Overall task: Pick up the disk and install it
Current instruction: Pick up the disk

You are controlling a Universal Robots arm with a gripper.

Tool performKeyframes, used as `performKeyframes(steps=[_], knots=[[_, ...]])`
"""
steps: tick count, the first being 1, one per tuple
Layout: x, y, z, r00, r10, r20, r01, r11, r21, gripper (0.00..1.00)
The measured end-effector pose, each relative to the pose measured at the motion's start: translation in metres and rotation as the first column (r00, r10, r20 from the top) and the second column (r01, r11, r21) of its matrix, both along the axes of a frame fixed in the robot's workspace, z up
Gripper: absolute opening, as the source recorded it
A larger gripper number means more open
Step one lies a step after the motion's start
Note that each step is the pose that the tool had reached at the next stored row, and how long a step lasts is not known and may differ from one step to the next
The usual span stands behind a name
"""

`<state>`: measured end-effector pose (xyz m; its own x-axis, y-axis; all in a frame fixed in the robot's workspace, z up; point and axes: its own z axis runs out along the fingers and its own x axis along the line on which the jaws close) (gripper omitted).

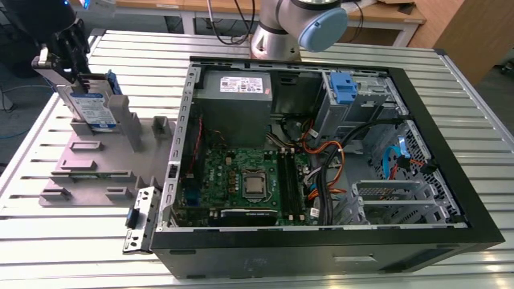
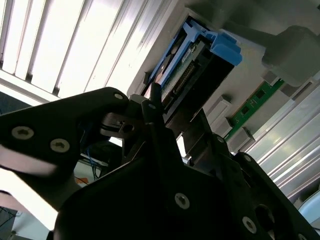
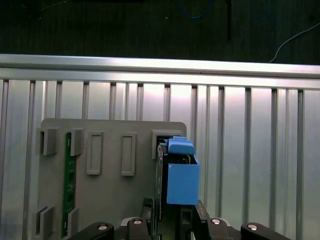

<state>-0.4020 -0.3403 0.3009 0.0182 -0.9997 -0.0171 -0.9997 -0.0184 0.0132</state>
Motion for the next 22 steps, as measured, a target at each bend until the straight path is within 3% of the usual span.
performKeyframes(steps=[3,4,17,22], knots=[[0.0000,0.0000,0.0000,1.0000,0.000,0.0001,0.000,1.0000,0.0000,0.42],[0.0000,0.0000,0.0000,1.0000,0.000,0.0000,0.000,1.0000,0.0000,0.35],[0.0000,0.0000,0.0000,1.0000,0.000,0.0001,0.000,1.0000,0.0000,0.35],[0.0000,-0.0001,-0.0002,0.9999,-0.017,0.0000,0.017,0.9999,0.0000,0.35]])
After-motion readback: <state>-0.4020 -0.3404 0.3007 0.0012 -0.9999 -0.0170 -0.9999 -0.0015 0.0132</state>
